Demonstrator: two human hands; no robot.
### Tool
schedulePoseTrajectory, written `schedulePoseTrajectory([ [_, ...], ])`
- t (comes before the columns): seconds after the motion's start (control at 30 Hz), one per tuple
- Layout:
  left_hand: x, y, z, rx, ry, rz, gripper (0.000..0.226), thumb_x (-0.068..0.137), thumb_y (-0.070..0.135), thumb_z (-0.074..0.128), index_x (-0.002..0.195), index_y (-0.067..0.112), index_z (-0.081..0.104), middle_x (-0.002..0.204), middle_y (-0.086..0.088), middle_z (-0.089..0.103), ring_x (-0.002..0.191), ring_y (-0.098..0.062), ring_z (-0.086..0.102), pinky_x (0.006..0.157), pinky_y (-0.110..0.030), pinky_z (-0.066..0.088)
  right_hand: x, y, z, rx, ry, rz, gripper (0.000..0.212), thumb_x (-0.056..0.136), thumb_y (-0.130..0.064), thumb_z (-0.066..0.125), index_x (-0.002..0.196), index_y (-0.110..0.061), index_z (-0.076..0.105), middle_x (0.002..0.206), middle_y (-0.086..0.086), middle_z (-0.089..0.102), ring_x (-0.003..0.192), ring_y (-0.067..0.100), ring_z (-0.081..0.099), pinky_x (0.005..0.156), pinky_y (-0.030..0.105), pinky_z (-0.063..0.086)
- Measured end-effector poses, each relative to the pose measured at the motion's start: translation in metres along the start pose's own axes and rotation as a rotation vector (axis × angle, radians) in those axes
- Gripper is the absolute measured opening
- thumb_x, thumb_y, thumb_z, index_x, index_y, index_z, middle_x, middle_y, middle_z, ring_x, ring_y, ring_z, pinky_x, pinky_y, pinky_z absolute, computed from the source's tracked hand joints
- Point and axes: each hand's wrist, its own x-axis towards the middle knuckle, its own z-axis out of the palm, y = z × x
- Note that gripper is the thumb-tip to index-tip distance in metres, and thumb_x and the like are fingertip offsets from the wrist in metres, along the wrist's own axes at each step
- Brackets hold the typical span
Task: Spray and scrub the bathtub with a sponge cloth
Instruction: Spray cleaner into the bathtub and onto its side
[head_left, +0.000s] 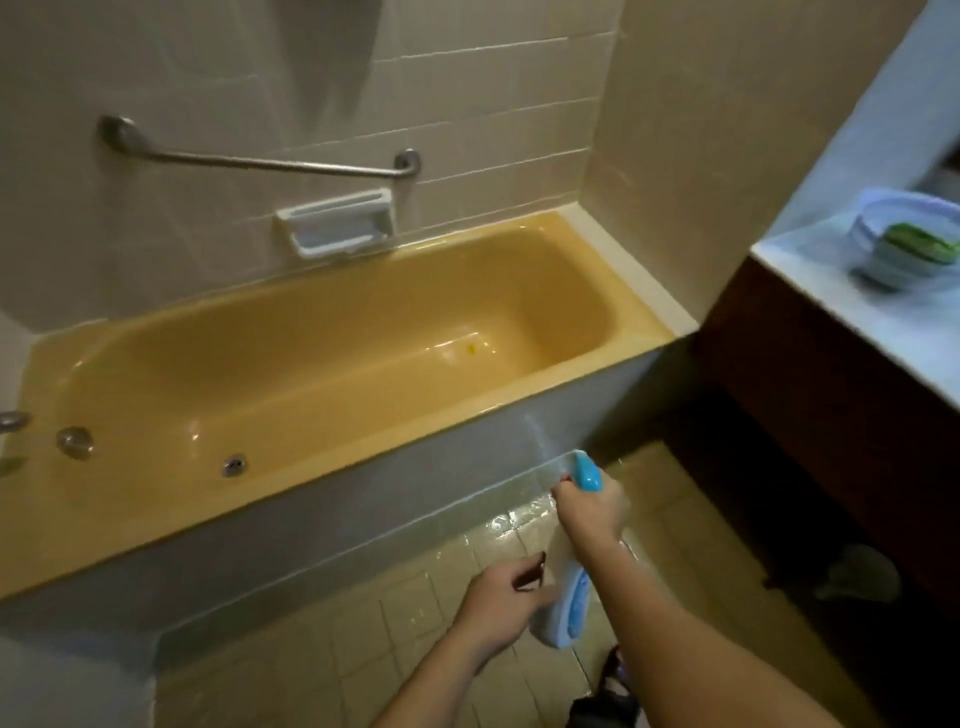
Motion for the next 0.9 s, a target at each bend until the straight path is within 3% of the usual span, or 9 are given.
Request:
schedulePoseTrajectory([
  [0.1, 0.039, 0.053, 0.046, 0.094, -0.046, 0.025, 0.049, 0.095, 0.027, 0.069, 0.143, 0.037, 0.062, 0.126, 0.017, 0.072, 0.108, -0.004, 0.066, 0.084, -0.022, 0.051, 0.052, -0.017, -0.054, 0.069, 0.051, -0.039, 0.022, 0.089, -0.010, 0.069, 0.078, -0.022, 0.054, 0.083, 0.006, 0.062, 0.083, 0.024, 0.064, 0.081, 0.042, 0.055],
  [0.17, 0.060, 0.090, 0.079, 0.120, -0.061, 0.020, 0.048, 0.093, 0.025, 0.066, 0.137, 0.042, 0.065, 0.118, 0.022, 0.073, 0.103, 0.001, 0.065, 0.082, -0.021, 0.053, 0.085, -0.026, -0.088, 0.028, 0.050, -0.062, 0.012, 0.087, -0.010, 0.067, 0.083, -0.018, 0.059, 0.082, 0.004, 0.060, 0.083, 0.024, 0.064, 0.082, 0.041, 0.056],
  [0.27, 0.085, 0.142, 0.129, 0.130, -0.069, 0.018, 0.041, 0.093, 0.022, 0.066, 0.105, 0.061, 0.062, 0.095, 0.031, 0.074, 0.098, 0.001, 0.067, 0.080, -0.024, 0.056, 0.134, -0.037, -0.137, 0.048, 0.019, -0.118, 0.006, 0.088, -0.009, 0.067, 0.092, -0.013, 0.064, 0.085, 0.004, 0.061, 0.079, 0.016, 0.060, 0.068, 0.026, 0.049],
  [0.3, 0.091, 0.158, 0.144, 0.127, -0.068, 0.024, 0.041, 0.092, 0.023, 0.067, 0.103, 0.062, 0.063, 0.095, 0.032, 0.074, 0.100, 0.002, 0.067, 0.081, -0.025, 0.056, 0.148, -0.040, -0.153, 0.072, 0.010, -0.126, 0.007, 0.089, -0.009, 0.067, 0.095, -0.013, 0.065, 0.087, 0.004, 0.063, 0.078, 0.013, 0.059, 0.065, 0.021, 0.044],
  [0.4, 0.109, 0.198, 0.186, 0.140, -0.082, 0.054, 0.044, 0.091, 0.026, 0.069, 0.128, 0.049, 0.067, 0.106, 0.028, 0.074, 0.107, 0.000, 0.066, 0.090, -0.029, 0.056, 0.187, -0.050, -0.196, 0.113, 0.014, -0.087, 0.009, 0.091, -0.013, 0.068, 0.100, -0.015, 0.065, 0.094, 0.003, 0.063, 0.080, 0.013, 0.060, 0.064, 0.020, 0.042],
  [0.57, 0.138, 0.257, 0.245, 0.186, -0.096, 0.145, 0.054, 0.094, 0.030, 0.072, 0.145, 0.040, 0.057, 0.123, 0.022, 0.069, 0.116, -0.004, 0.062, 0.105, -0.038, 0.054, 0.232, -0.065, -0.269, 0.161, 0.032, -0.182, 0.016, 0.087, -0.007, 0.067, 0.094, -0.021, 0.069, 0.094, -0.003, 0.068, 0.090, 0.015, 0.063, 0.068, 0.022, 0.043],
  [0.63, 0.149, 0.281, 0.267, 0.208, -0.104, 0.203, 0.057, 0.096, 0.032, 0.072, 0.149, 0.039, 0.053, 0.131, 0.018, 0.067, 0.118, -0.004, 0.060, 0.107, -0.039, 0.053, 0.245, -0.074, -0.299, 0.205, 0.079, -0.226, 0.020, 0.087, -0.005, 0.066, 0.097, -0.023, 0.070, 0.093, -0.005, 0.069, 0.086, 0.012, 0.064, 0.069, 0.021, 0.044],
  [0.77, 0.170, 0.331, 0.311, 0.247, -0.160, 0.358, 0.061, 0.092, 0.030, 0.078, 0.147, 0.040, 0.054, 0.125, 0.020, 0.069, 0.119, -0.003, 0.063, 0.105, -0.037, 0.056, 0.277, -0.091, -0.353, 0.251, 0.244, -0.266, 0.007, 0.091, -0.012, 0.067, 0.097, -0.015, 0.066, 0.086, 0.004, 0.066, 0.072, 0.010, 0.058, 0.063, 0.014, 0.042],
  [0.9, 0.194, 0.380, 0.358, 0.347, -0.229, 0.485, 0.063, 0.089, 0.033, 0.082, 0.147, 0.038, 0.056, 0.127, 0.018, 0.070, 0.119, -0.004, 0.063, 0.104, -0.040, 0.056, 0.313, -0.098, -0.405, 0.301, 0.391, -0.263, 0.006, 0.088, -0.017, 0.067, 0.092, -0.013, 0.064, 0.082, 0.008, 0.065, 0.073, 0.019, 0.059, 0.070, 0.033, 0.048],
])
